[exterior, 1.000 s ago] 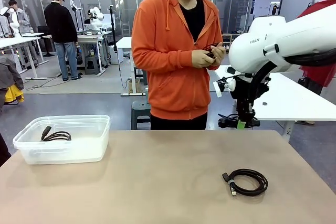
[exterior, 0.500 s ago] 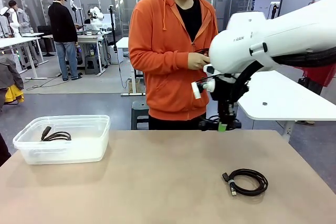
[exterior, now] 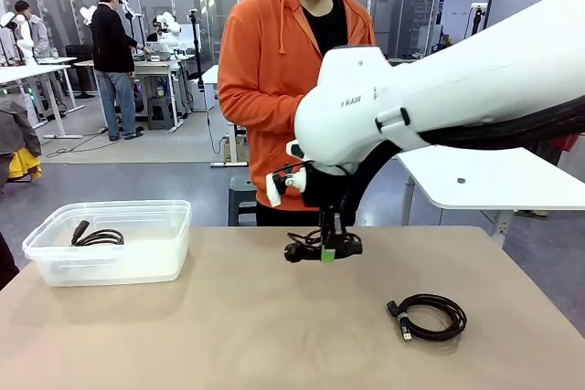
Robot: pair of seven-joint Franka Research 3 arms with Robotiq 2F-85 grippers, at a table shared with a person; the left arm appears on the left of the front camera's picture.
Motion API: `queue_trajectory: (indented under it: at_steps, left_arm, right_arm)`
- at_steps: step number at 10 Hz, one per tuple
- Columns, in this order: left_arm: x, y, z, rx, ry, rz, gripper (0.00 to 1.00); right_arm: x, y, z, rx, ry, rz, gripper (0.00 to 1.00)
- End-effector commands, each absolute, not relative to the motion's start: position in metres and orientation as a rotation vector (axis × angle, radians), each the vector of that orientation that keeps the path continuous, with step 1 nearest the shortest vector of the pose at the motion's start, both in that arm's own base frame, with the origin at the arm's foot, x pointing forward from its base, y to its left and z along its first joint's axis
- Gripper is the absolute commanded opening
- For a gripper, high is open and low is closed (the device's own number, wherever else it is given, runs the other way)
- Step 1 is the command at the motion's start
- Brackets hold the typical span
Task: Organize and store the cables.
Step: Place the Power Cable into the Organizing box.
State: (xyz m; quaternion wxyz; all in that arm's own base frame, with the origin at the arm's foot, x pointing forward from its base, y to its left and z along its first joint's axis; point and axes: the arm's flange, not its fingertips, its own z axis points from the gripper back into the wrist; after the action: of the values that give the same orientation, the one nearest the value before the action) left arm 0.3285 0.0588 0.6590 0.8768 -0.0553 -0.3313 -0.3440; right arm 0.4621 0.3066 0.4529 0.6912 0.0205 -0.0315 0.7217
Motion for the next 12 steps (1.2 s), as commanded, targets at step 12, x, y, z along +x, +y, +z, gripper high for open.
queue_trajectory:
  at_steps: [12]
  left_arm:
    - [0.328, 0.058, 0.66, -0.119, -0.694, -0.721, 1.0]
  right_arm:
    - [0.481, 0.34, 0.327, 0.18, 0.005, 1.631, 0.0]
